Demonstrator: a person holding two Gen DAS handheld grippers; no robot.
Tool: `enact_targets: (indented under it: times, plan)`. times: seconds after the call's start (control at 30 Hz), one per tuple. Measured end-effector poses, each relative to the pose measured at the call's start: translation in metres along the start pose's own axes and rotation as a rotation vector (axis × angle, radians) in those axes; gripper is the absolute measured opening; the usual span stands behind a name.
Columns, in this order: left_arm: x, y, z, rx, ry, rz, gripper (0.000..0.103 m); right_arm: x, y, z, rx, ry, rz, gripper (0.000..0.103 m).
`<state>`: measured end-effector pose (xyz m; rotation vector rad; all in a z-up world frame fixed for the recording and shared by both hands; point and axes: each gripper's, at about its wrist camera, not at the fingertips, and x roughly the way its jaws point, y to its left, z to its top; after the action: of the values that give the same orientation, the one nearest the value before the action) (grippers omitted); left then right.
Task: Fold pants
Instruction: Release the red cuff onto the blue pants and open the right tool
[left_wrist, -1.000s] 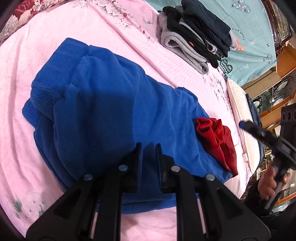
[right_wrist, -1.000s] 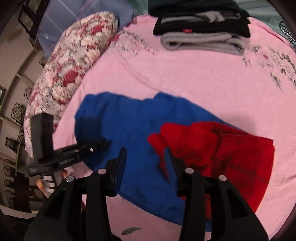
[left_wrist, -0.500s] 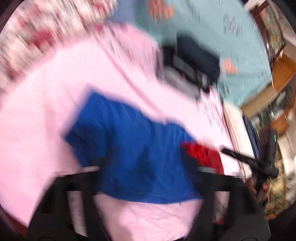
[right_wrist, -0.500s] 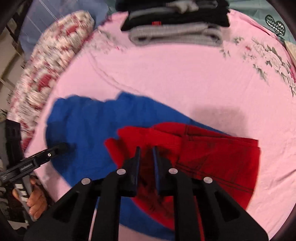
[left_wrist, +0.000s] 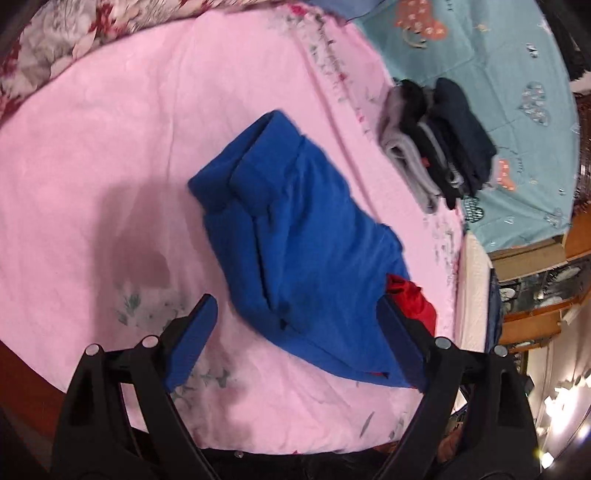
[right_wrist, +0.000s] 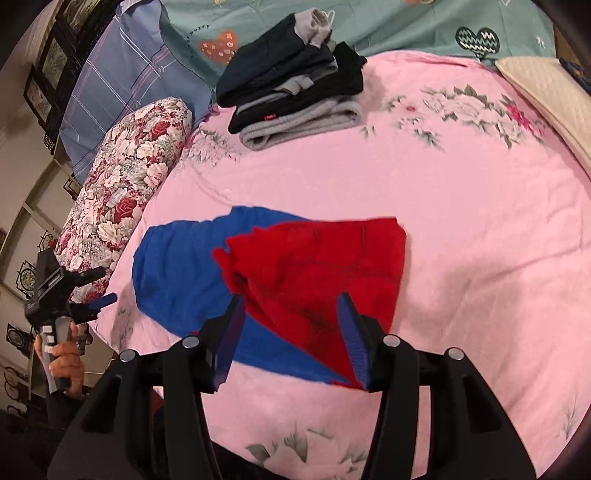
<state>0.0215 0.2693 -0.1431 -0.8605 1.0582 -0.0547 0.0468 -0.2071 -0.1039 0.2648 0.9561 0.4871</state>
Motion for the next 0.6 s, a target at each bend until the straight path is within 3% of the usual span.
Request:
enact_targets:
  times: [0.1,0.2,0.33,0.5,0.53,0.57,0.6]
  plan:
    - [0.016,0.008,0.004,-0.040,0.034,0.012,0.088,-0.011,-0.010,-0.007,0.023,-0.031,-0.001,0.053]
    - [0.022,0.003,0.012,-0.014,0.019,0.031,0.089,-0.021,-0.023,-0.011,0.055,-0.060,0.000,0.053]
    - [0.037,-0.003,0.036,0.010,0.019,-0.032,0.101,-0.024,-0.031,-0.015,0.073,-0.062,0.005,0.053]
    - [0.049,-0.006,0.057,0.002,0.000,-0.085,0.101,-0.028,-0.035,-0.016,0.083,-0.063,0.004,0.053]
    - [0.048,-0.006,0.057,-0.004,-0.011,-0.085,0.096,-0.029,-0.035,-0.016,0.085,-0.066,0.000,0.053]
    - [0.048,-0.006,0.056,-0.003,-0.020,-0.073,0.075,-0.031,-0.036,-0.016,0.086,-0.070,-0.005,0.053]
    - [0.049,-0.007,0.055,0.020,-0.031,-0.026,0.062,-0.032,-0.036,-0.017,0.088,-0.072,-0.009,0.053]
